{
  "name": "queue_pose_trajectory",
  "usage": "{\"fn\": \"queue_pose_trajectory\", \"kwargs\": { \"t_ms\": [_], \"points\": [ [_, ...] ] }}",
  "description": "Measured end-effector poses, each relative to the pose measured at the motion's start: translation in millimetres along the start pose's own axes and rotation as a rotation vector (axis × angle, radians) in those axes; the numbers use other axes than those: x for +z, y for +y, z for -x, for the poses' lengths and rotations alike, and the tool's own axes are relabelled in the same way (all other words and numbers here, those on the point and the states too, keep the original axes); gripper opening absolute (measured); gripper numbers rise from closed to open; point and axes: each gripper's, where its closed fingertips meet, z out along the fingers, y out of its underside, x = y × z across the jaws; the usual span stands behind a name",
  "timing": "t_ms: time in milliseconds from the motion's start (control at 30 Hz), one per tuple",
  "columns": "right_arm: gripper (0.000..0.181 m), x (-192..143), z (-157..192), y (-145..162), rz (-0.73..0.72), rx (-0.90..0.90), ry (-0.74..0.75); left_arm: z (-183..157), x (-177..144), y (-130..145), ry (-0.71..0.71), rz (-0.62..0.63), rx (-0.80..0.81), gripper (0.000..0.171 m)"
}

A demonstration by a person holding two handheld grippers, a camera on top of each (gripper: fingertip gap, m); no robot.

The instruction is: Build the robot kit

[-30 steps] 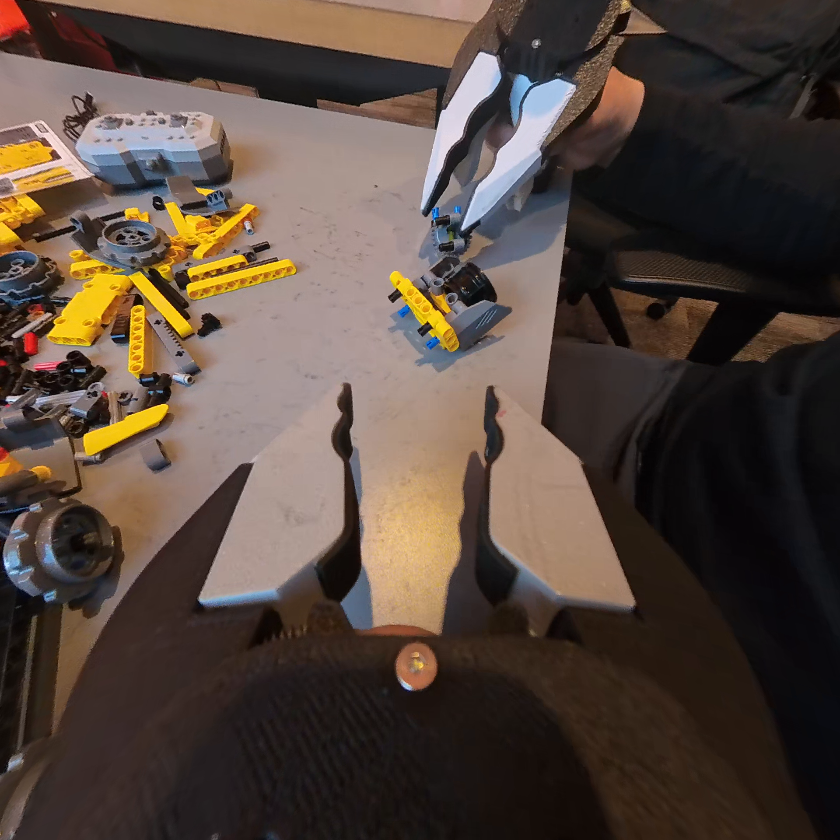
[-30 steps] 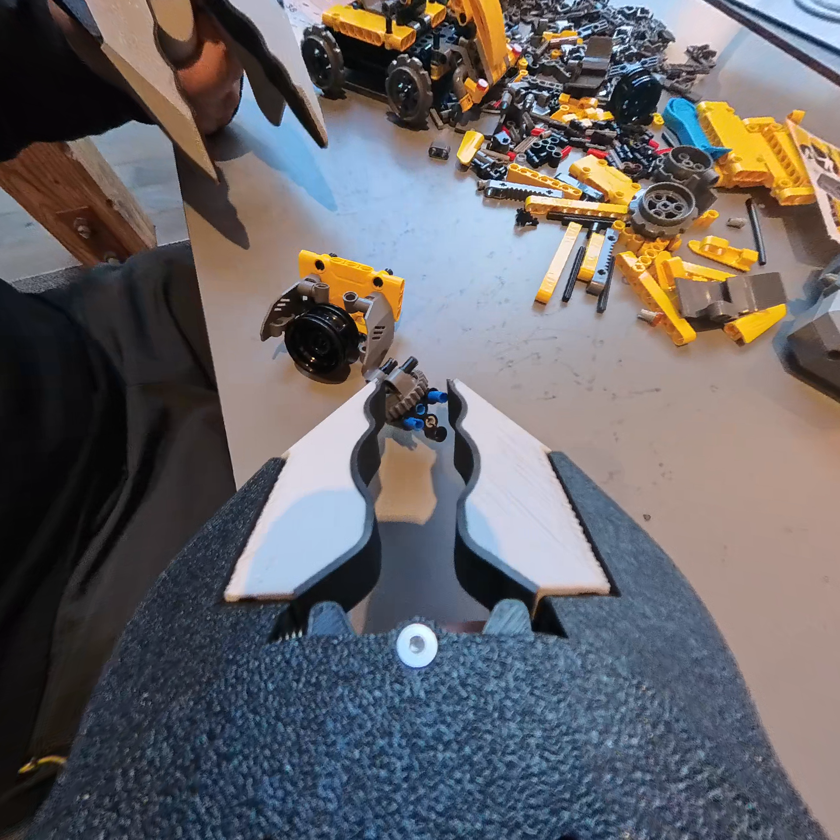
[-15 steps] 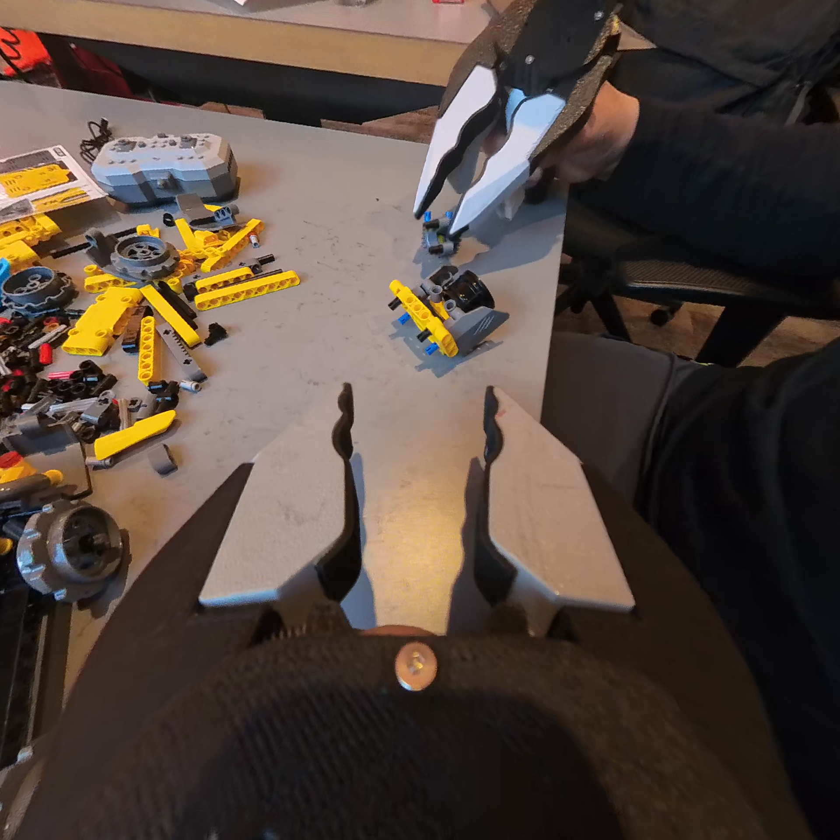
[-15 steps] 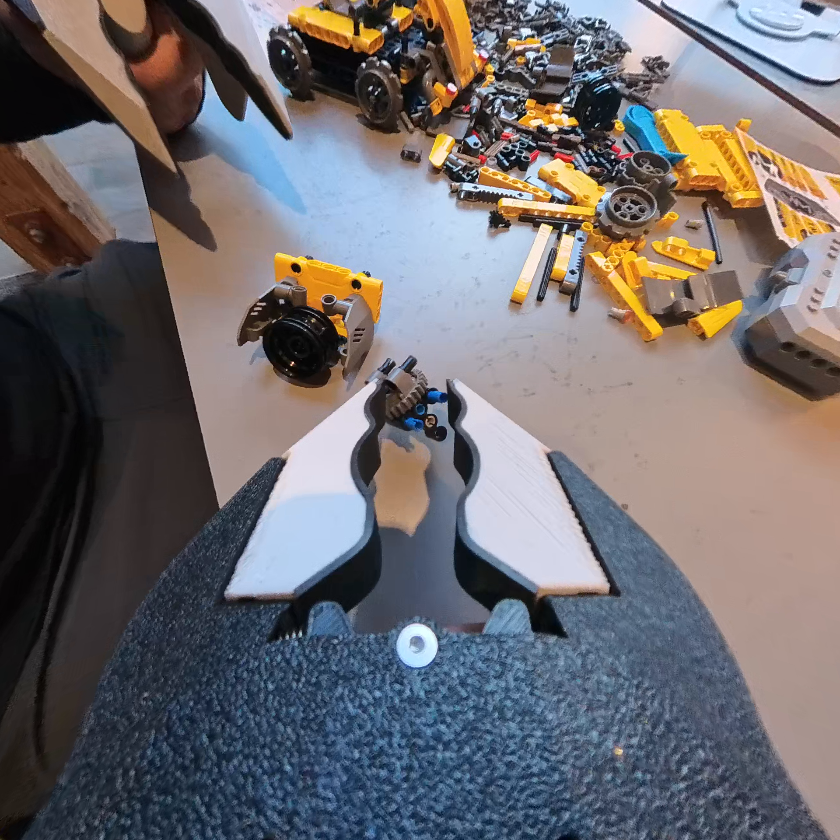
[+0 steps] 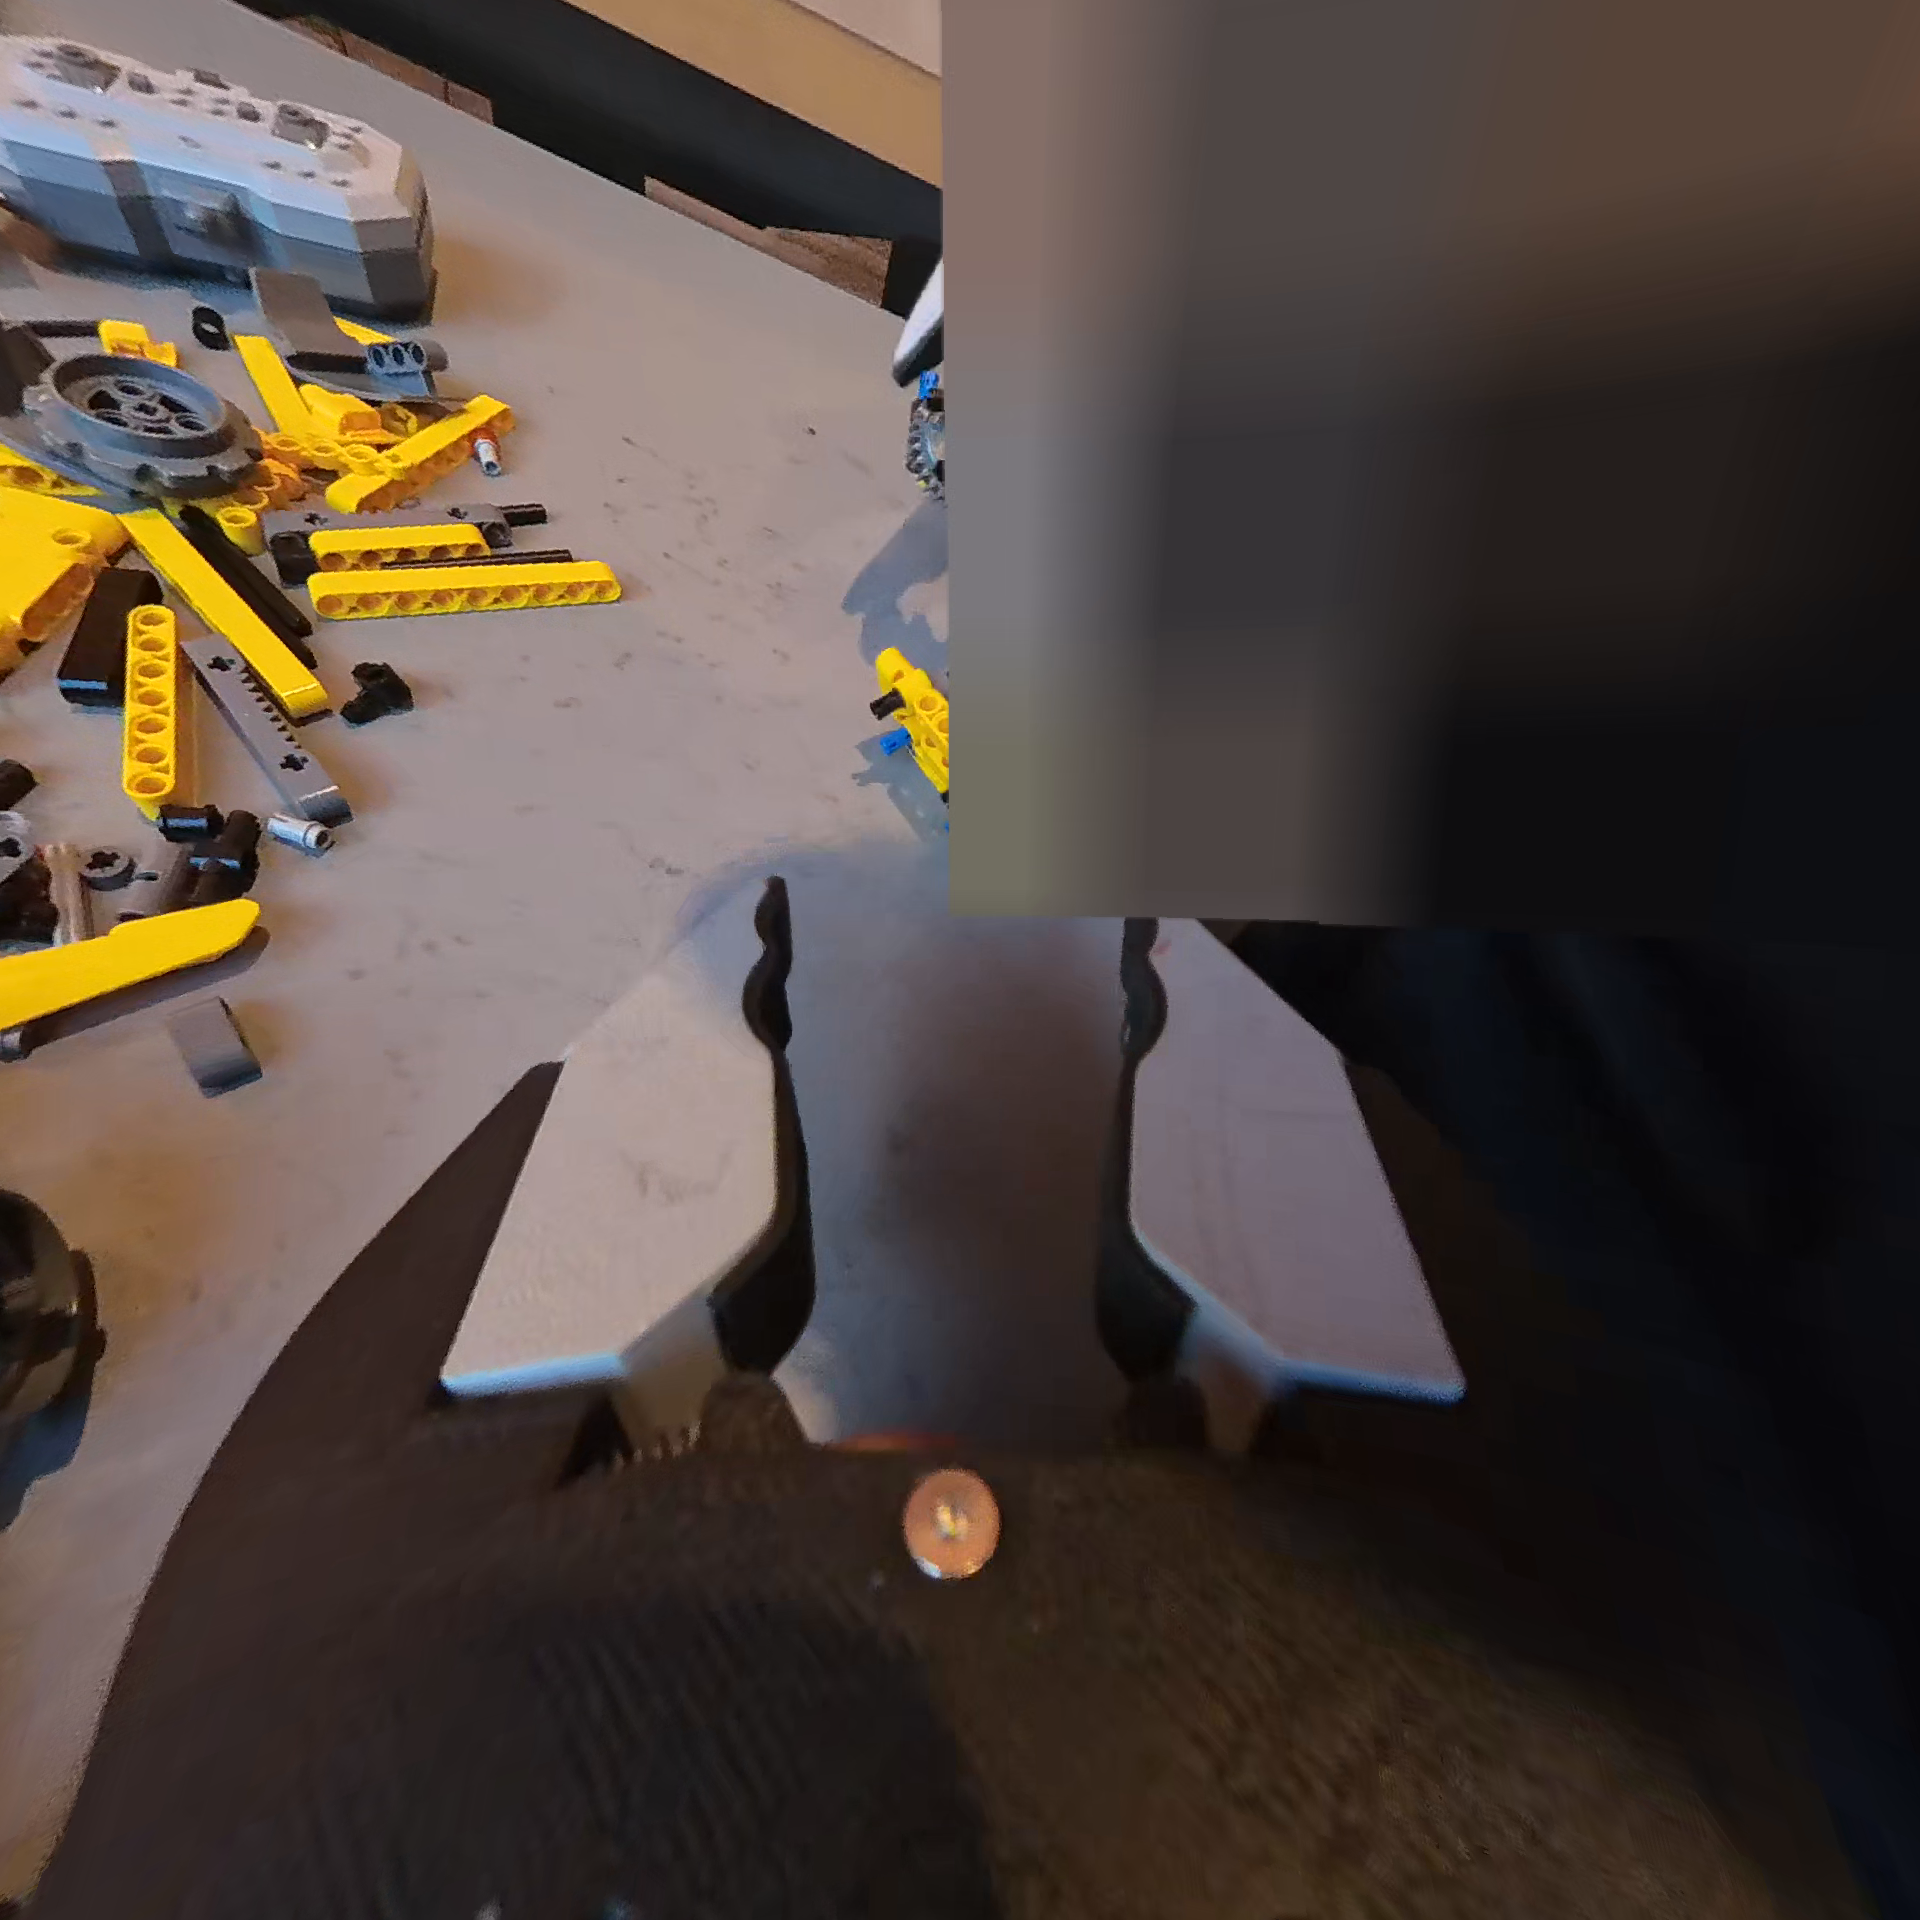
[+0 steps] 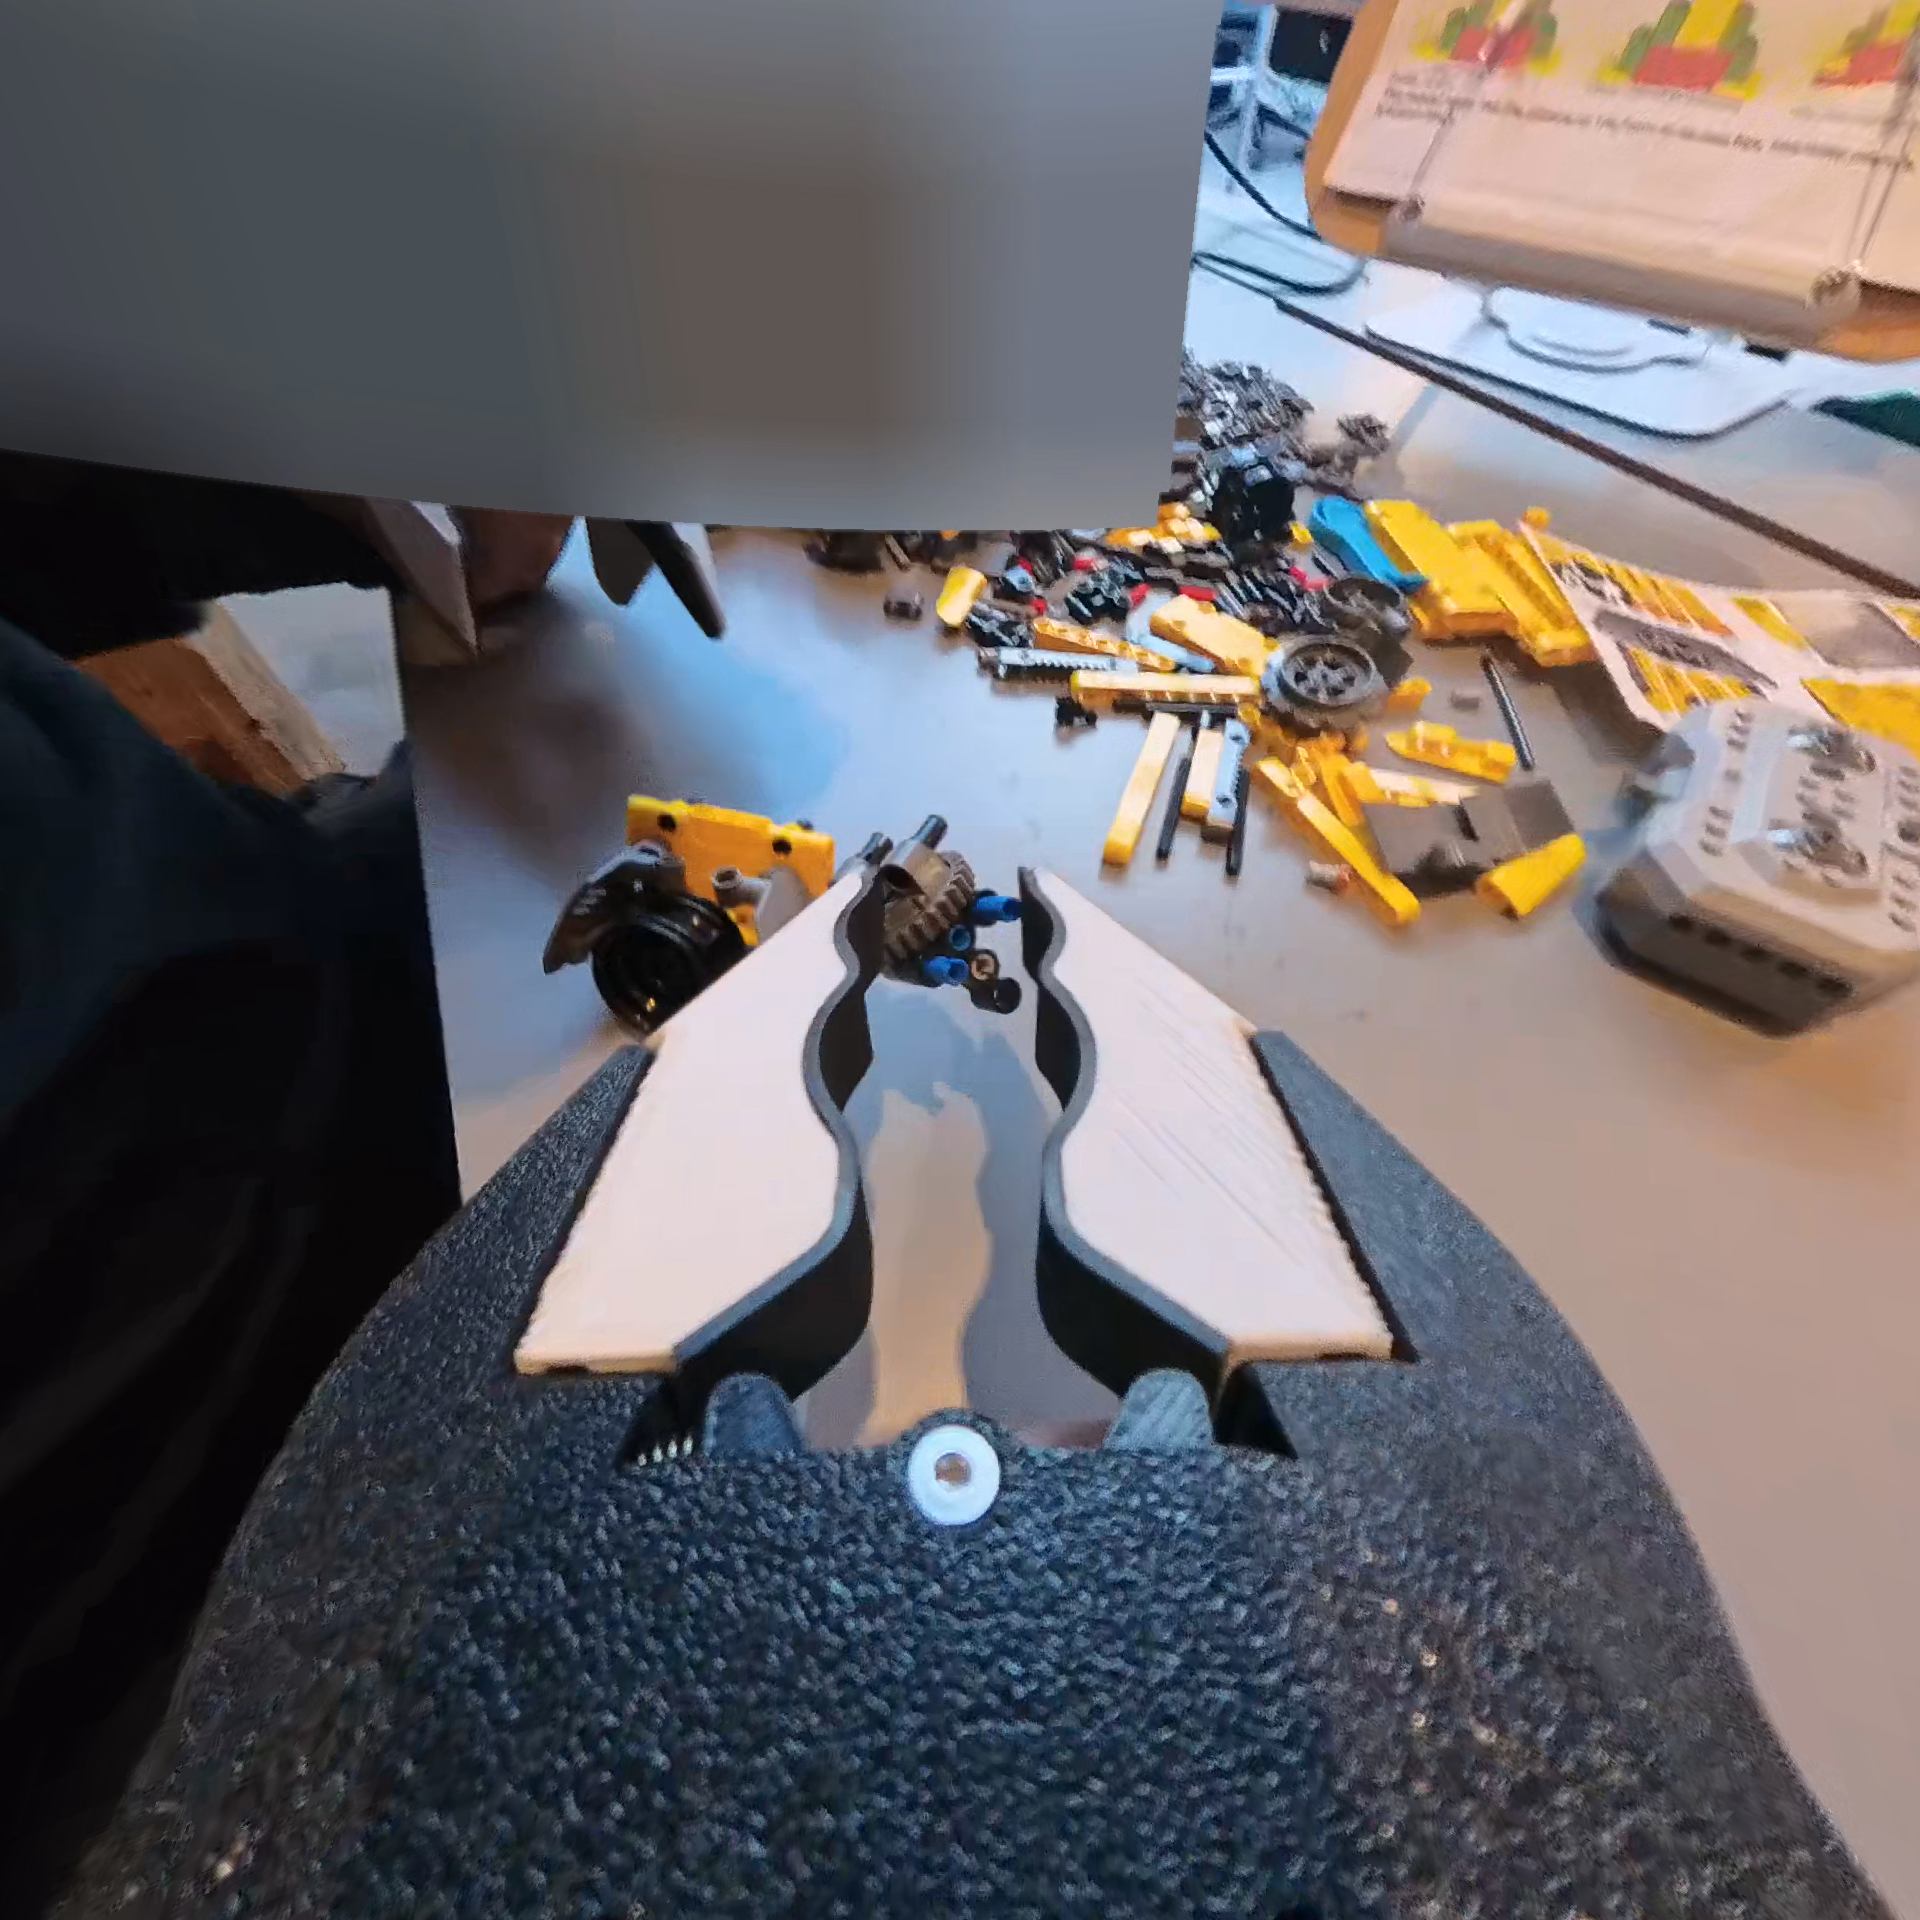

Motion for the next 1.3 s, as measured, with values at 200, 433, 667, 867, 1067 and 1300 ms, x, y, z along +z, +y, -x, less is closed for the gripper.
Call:
{"fn": "queue_pose_trajectory", "kwargs": {
  "t_ms": [200, 433, 667, 867, 1067, 1300],
  "points": [
    [0.025, 18, 4, -13, -0.047, -0.078, -0.036, 7, 2, -1, -0.145, -0.003, 0.087, 0.058],
    [0.025, 13, -16, -31, -0.170, -0.077, 0.092, 25, -14, -18, -0.285, -0.144, 0.030, 0.057],
    [0.025, 32, -14, -79, -0.219, -0.047, 0.044, 10, -44, -26, -0.211, -0.330, -0.061, 0.056],
    [0.025, 77, -33, -138, -0.126, -0.005, -0.009, 13, -57, -30, -0.107, -0.364, -0.055, 0.058],
    [0.024, 87, -16, -140, -0.193, -0.060, 0.006, 9, -70, -30, -0.197, -0.421, -0.008, 0.054],
    [0.024, 63, 1, -89, -0.152, -0.052, -0.023, 15, -37, -26, -0.231, -0.283, -0.007, 0.057]
  ]
}}
